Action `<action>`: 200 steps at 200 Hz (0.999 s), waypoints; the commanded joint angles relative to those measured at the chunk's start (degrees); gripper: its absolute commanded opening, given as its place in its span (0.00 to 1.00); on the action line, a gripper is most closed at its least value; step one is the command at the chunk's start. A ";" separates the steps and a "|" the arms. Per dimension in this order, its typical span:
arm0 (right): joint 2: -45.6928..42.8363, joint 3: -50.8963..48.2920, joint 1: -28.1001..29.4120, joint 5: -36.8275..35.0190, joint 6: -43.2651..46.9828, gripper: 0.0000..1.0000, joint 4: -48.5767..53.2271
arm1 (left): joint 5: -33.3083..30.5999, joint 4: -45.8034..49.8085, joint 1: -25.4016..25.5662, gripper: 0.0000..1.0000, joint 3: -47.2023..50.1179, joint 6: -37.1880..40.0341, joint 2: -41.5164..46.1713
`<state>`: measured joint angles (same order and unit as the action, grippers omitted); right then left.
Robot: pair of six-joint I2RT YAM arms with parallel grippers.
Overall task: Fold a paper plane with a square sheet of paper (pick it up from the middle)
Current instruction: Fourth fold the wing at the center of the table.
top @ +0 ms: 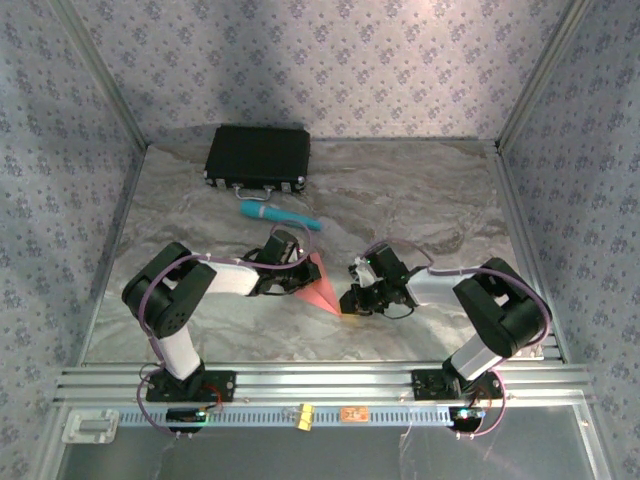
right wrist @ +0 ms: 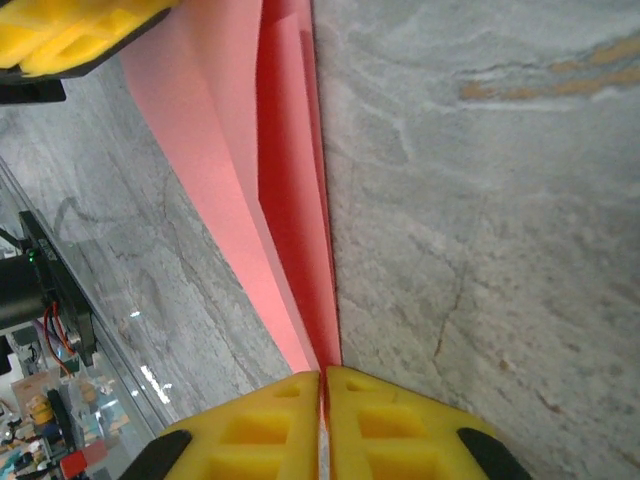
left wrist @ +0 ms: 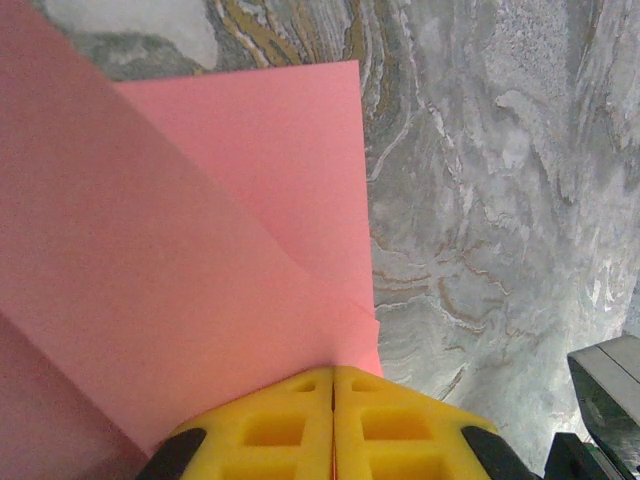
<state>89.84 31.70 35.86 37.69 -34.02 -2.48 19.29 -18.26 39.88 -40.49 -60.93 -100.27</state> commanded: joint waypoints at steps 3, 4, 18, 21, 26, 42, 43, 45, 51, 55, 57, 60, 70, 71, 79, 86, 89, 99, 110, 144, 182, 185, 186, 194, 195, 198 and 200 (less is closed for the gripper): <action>-0.58 -1.91 -0.14 -1.84 -0.20 0.13 7.21 | -1.36 2.80 -0.26 0.09 0.41 0.81 -2.04; -0.56 -1.91 -0.11 -1.83 -0.23 0.13 7.26 | -1.40 2.86 -0.25 0.08 0.37 0.81 -2.04; -0.53 -1.99 -0.11 -1.99 -0.42 0.13 7.34 | -1.37 2.83 -0.28 0.09 0.39 0.80 -2.03; -0.41 -1.97 -0.09 -2.00 -0.50 0.13 7.39 | -1.36 2.80 -0.32 0.09 0.41 0.73 -2.04; -0.38 -2.00 -0.15 -2.05 -0.55 0.12 7.56 | -1.36 2.85 -0.29 0.09 0.40 0.72 -2.04; -0.35 -2.35 0.05 -1.87 -0.75 0.10 7.24 | -1.36 2.87 -0.32 0.09 0.41 0.72 -1.95; -0.32 -2.44 0.02 -1.89 -0.77 0.10 7.23 | -1.40 2.88 -0.32 0.09 0.41 0.72 -1.95; -0.29 -2.50 0.07 -1.96 -0.74 0.10 7.27 | -1.33 2.84 -0.33 0.09 0.43 0.72 -1.95; -0.29 -2.47 0.09 -2.29 -0.78 0.09 7.38 | -1.36 2.80 -0.27 0.09 0.50 0.73 -2.02; -0.23 -2.48 0.09 -2.27 -0.74 0.08 7.40 | -1.36 2.79 -0.26 0.09 0.44 0.72 -2.02; -0.25 -2.49 0.09 -2.32 -0.73 0.08 7.38 | -1.36 2.81 -0.27 0.09 0.46 0.77 -2.03; -0.27 -2.50 0.09 -2.31 -0.76 0.08 7.37 | -1.36 2.84 -0.26 0.09 0.46 0.73 -1.99; -0.21 -2.46 0.09 -2.33 -0.98 0.07 7.64 | -1.36 2.80 -0.24 0.09 0.41 0.74 -2.04; -0.25 -2.49 0.09 -2.34 -0.97 0.07 7.65 | -1.32 2.79 -0.24 0.09 0.41 0.73 -2.04; -0.31 -2.53 0.13 -2.57 -1.13 0.08 7.80 | -1.35 2.83 -0.24 0.09 0.46 0.79 -1.95; -0.46 -2.69 0.16 -2.45 -1.14 0.09 7.79 | -1.38 2.80 -0.32 0.08 0.50 0.72 -1.95; -0.58 -2.84 0.17 -2.51 -1.20 0.09 7.81 | -1.43 2.84 -0.32 0.08 0.50 0.77 -1.95; -0.83 -2.96 0.16 -2.79 -1.38 0.11 7.97 | -1.40 2.87 -0.28 0.09 0.50 0.72 -1.95; -1.09 -3.13 0.25 -2.54 -1.57 0.11 8.04 | -1.36 2.79 -0.28 0.08 0.47 0.72 -2.02; -2.19 -3.23 0.47 -4.00 -1.57 0.08 9.45 | -1.27 2.77 -0.30 0.09 0.46 0.78 -2.08; -2.11 -3.26 0.69 -3.98 -1.28 0.06 9.49 | -1.21 2.41 -0.27 0.08 0.50 0.58 -2.30; -2.03 -3.23 0.70 -4.07 -1.23 0.06 9.52 | -1.19 2.37 -0.32 0.09 0.57 0.57 -2.30; -1.99 -3.23 0.75 -4.14 -1.23 0.06 9.60 | -1.18 2.32 -0.28 0.09 0.58 0.56 -2.30; -1.95 -2.97 0.78 -4.46 -1.29 0.06 9.98 | -1.10 2.22 -0.24 0.09 0.64 0.46 -2.30; -1.95 -2.92 0.83 -4.51 -1.30 0.06 10.01 | -1.10 2.24 -0.29 0.09 0.70 0.41 -2.30; -1.94 -2.94 0.88 -4.67 -1.27 0.07 10.06 | -1.10 2.25 -0.29 0.09 0.76 0.45 -2.30; -1.88 -2.89 0.84 -4.76 -1.23 0.07 10.15 | -1.10 2.26 -0.32 0.09 0.72 0.46 -2.30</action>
<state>86.94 29.93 36.14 35.53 -35.09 -0.10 19.75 -18.52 39.88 -40.49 -60.95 -100.42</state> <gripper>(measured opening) 0.065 0.085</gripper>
